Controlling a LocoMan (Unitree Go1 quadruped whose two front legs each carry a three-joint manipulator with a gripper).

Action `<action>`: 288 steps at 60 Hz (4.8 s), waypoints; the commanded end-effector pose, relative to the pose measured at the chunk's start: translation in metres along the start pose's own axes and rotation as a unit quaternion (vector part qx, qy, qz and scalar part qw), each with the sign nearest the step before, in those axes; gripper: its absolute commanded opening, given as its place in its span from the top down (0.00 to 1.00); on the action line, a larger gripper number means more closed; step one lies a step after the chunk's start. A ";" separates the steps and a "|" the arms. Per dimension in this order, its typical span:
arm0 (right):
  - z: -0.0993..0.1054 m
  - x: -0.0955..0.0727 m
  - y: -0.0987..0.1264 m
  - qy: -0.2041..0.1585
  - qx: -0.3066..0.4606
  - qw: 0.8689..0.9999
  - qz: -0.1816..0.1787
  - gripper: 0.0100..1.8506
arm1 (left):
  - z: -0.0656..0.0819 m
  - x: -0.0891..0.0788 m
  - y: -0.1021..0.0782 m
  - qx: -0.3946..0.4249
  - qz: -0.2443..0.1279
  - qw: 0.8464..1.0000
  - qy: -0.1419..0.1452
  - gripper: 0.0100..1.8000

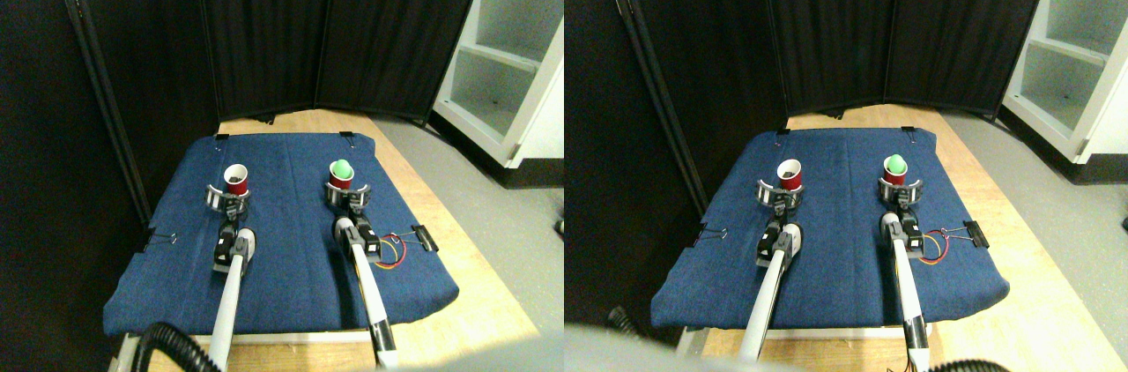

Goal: Pour (bimanual)

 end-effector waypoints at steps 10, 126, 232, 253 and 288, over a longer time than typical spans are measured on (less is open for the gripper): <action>-0.005 0.002 0.003 0.001 -0.007 1.000 0.003 0.44 | -0.015 0.012 0.004 -0.014 0.005 1.000 0.006 0.34; 0.004 0.031 -0.004 -0.024 0.017 0.999 -0.018 0.66 | -0.036 0.042 0.021 -0.084 0.039 0.992 -0.088 0.82; -0.007 0.005 0.079 0.005 -0.087 0.993 0.079 0.83 | -0.014 0.011 -0.078 -0.029 -0.041 0.997 0.060 0.82; -0.025 0.008 0.102 0.037 -0.128 0.987 0.094 0.83 | -0.029 0.014 -0.099 -0.024 -0.028 0.996 0.084 0.82; -0.041 0.002 0.157 0.064 -0.122 0.983 0.119 0.83 | -0.042 0.015 -0.124 -0.016 -0.026 0.993 0.115 0.82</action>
